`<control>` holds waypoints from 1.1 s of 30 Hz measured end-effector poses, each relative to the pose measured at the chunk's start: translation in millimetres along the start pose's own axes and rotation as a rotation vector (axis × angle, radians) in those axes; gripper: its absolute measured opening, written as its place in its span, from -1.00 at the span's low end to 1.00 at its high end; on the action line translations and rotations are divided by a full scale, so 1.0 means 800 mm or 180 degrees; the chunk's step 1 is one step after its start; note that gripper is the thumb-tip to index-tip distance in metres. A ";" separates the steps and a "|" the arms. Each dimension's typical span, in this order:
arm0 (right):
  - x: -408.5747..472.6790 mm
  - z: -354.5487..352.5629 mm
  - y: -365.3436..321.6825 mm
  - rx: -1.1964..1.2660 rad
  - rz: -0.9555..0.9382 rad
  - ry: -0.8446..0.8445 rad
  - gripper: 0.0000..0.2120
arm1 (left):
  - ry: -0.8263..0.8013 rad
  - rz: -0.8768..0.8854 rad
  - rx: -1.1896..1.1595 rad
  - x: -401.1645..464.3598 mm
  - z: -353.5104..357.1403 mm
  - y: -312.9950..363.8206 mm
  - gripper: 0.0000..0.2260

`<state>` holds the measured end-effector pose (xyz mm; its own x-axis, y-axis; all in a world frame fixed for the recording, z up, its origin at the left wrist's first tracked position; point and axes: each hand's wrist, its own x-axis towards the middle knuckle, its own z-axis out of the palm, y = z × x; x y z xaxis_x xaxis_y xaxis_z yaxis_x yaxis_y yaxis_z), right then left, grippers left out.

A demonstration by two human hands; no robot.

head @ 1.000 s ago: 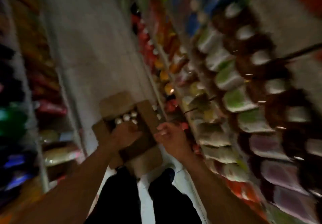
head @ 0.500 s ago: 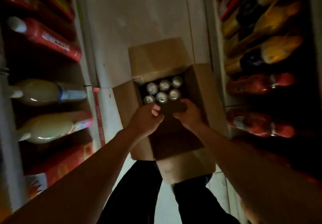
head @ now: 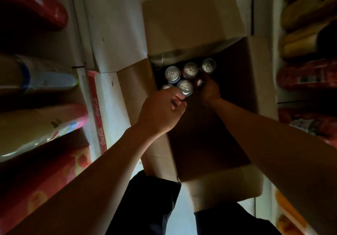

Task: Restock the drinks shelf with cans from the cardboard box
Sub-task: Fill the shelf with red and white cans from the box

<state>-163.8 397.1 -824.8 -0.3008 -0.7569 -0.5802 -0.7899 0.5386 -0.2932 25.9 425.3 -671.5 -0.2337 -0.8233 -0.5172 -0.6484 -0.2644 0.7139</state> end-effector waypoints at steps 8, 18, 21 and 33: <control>-0.078 -0.075 0.006 0.1410 0.0104 -0.0182 -0.41 | -0.0284 -0.0284 -0.0241 -0.008 0.004 0.019 -0.78; -0.328 -0.441 -0.024 0.3113 -0.0006 -0.0766 -0.80 | -0.1216 0.0642 0.0385 -0.103 -0.074 0.288 -0.24; -0.402 -0.543 -0.042 0.3112 -0.0247 -0.0579 -0.89 | -0.1181 0.0908 0.0172 -0.146 -0.102 0.383 -0.40; -0.736 -0.846 -0.037 0.3204 -0.1050 0.1015 -0.36 | -0.1191 0.1931 -0.0326 -0.413 -0.182 0.750 -0.48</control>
<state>-325.1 576.3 39.3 -0.3938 -0.9014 -0.1797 -0.1046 0.2382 -0.9656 -180.3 465.7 -3.8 -0.7758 -0.6176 -0.1294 -0.2586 0.1241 0.9580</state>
